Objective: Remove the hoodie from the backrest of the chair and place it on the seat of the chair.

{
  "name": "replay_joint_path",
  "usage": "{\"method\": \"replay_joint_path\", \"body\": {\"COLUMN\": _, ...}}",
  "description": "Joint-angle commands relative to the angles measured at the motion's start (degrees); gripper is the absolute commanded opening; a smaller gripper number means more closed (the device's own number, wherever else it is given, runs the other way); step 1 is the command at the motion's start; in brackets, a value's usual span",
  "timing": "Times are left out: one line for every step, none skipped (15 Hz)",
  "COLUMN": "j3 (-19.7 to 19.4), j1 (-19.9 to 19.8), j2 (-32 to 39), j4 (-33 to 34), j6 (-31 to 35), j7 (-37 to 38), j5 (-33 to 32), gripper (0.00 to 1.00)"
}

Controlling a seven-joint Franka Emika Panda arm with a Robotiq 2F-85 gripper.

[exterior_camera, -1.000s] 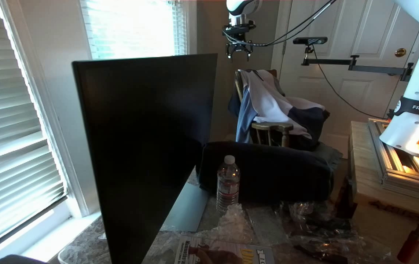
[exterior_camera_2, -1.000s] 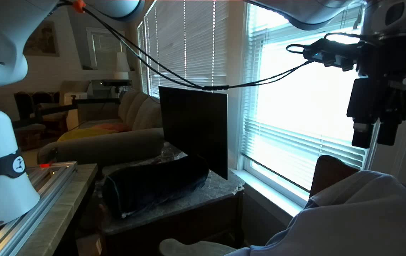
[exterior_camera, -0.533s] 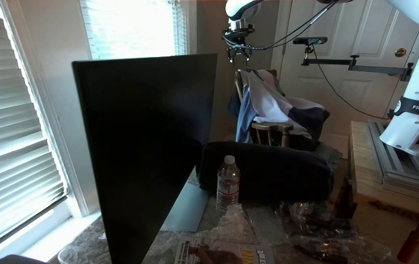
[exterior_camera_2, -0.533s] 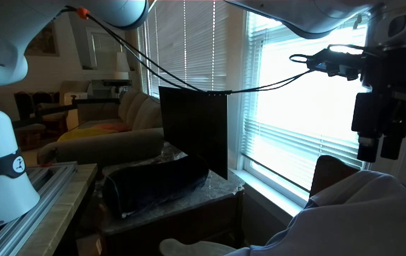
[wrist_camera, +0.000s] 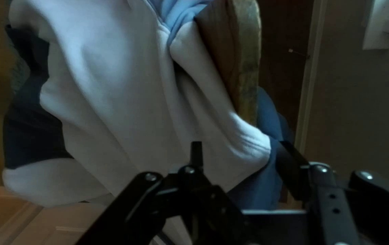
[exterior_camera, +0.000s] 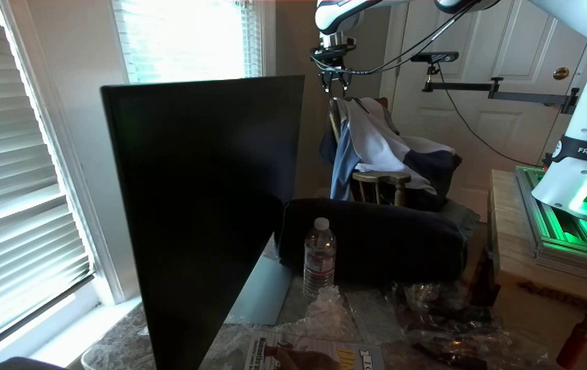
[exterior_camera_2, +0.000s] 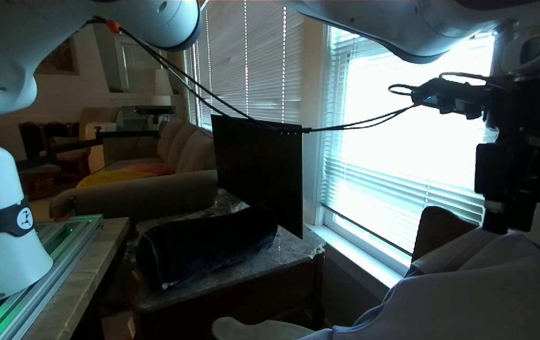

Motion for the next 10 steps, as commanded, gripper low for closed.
{"method": "replay_joint_path", "body": {"j3": -0.3, "j1": 0.0, "j2": 2.5, "j4": 4.3, "j6": -2.1, "j7": 1.4, "j5": 0.0, "gripper": 0.63}}
{"method": "replay_joint_path", "body": {"j3": -0.3, "j1": 0.1, "j2": 2.7, "j4": 4.5, "j6": -2.1, "j7": 1.4, "j5": -0.1, "gripper": 0.62}}
{"method": "replay_joint_path", "body": {"j3": -0.3, "j1": 0.2, "j2": 2.9, "j4": 4.6, "j6": -2.1, "j7": 1.4, "j5": -0.2, "gripper": 0.62}}
{"method": "replay_joint_path", "body": {"j3": -0.3, "j1": 0.2, "j2": 3.0, "j4": 4.7, "j6": -2.3, "j7": 1.4, "j5": -0.1, "gripper": 0.59}}
{"method": "replay_joint_path", "body": {"j3": -0.3, "j1": 0.2, "j2": 3.1, "j4": 4.8, "j6": -2.3, "j7": 1.4, "j5": -0.1, "gripper": 0.5}}
{"method": "replay_joint_path", "body": {"j3": -0.3, "j1": 0.2, "j2": 3.3, "j4": 5.0, "j6": -2.4, "j7": 1.3, "j5": -0.1, "gripper": 0.46}}
{"method": "replay_joint_path", "body": {"j3": -0.3, "j1": 0.2, "j2": 3.5, "j4": 5.3, "j6": -2.6, "j7": 1.3, "j5": -0.2, "gripper": 0.34}}
{"method": "replay_joint_path", "body": {"j3": -0.3, "j1": 0.2, "j2": 3.7, "j4": 5.5, "j6": -2.7, "j7": 1.3, "j5": -0.2, "gripper": 0.29}}
{"method": "replay_joint_path", "body": {"j3": -0.3, "j1": 0.2, "j2": 3.8, "j4": 5.6, "j6": -2.7, "j7": 1.3, "j5": -0.1, "gripper": 0.28}}
{"method": "replay_joint_path", "body": {"j3": -0.4, "j1": 0.3, "j2": 3.9, "j4": 5.8, "j6": -2.6, "j7": 1.3, "j5": -0.2, "gripper": 0.25}}
